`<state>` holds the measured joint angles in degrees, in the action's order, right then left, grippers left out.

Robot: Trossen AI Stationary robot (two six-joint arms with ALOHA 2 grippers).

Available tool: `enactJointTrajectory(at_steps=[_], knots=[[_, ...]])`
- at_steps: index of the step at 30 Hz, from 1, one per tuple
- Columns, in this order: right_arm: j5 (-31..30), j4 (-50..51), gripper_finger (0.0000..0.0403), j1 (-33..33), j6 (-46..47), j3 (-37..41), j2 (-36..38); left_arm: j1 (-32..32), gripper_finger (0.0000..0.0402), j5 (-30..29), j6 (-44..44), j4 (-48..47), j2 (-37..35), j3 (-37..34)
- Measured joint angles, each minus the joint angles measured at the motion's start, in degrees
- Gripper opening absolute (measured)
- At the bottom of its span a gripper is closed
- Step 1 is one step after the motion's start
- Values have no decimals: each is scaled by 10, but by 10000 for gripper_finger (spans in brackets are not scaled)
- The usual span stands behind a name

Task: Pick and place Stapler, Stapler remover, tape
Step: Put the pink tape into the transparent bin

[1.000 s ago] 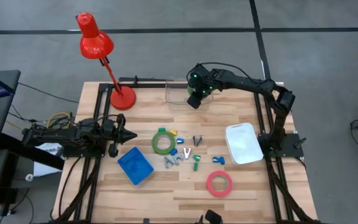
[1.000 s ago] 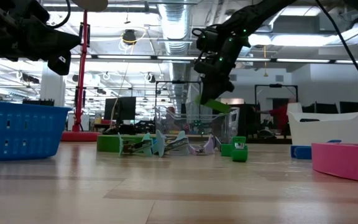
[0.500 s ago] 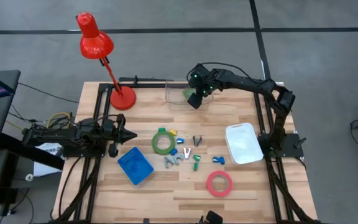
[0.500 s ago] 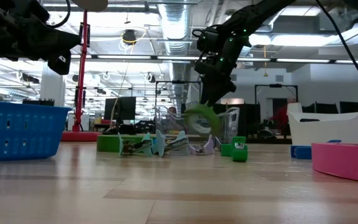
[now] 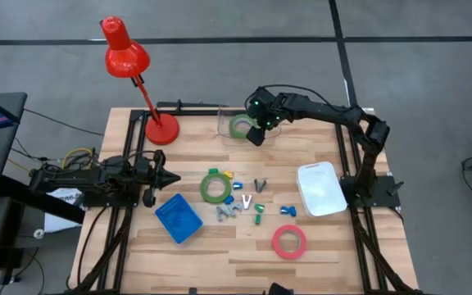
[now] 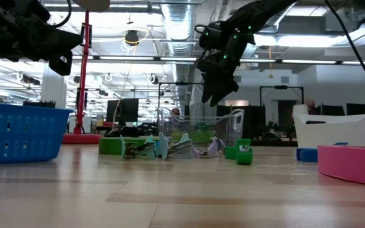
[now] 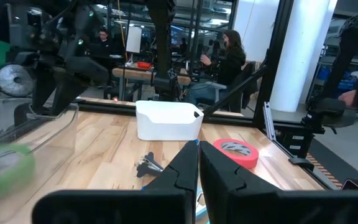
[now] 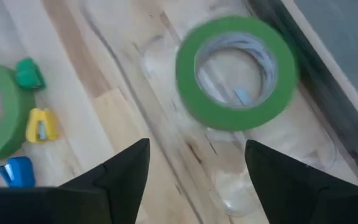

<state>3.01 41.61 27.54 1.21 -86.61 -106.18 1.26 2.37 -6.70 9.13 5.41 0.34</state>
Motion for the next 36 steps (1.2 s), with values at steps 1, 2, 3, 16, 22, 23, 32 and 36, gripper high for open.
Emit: enactJointTrajectory(at_steps=[1,2,3,16,22,23,32,36], knots=[[0,0,255,-5,-4,0,4,0,8,0,0,0,0,0],[1,0,255,-11,-10,0,9,0,8,0,0,1,0,0],[1,0,255,-17,-15,0,14,0,8,0,0,1,0,0],[4,18,256,-139,-47,0,57,0,8,0,0,4,0,0],[6,10,256,-194,-47,0,57,0,8,0,0,4,0,0],[6,8,256,-201,-47,0,57,0,8,0,0,4,0,0],[6,35,256,-248,-25,0,57,0,8,0,0,4,0,0],[6,79,256,-267,9,0,57,0,8,0,0,4,0,0]])
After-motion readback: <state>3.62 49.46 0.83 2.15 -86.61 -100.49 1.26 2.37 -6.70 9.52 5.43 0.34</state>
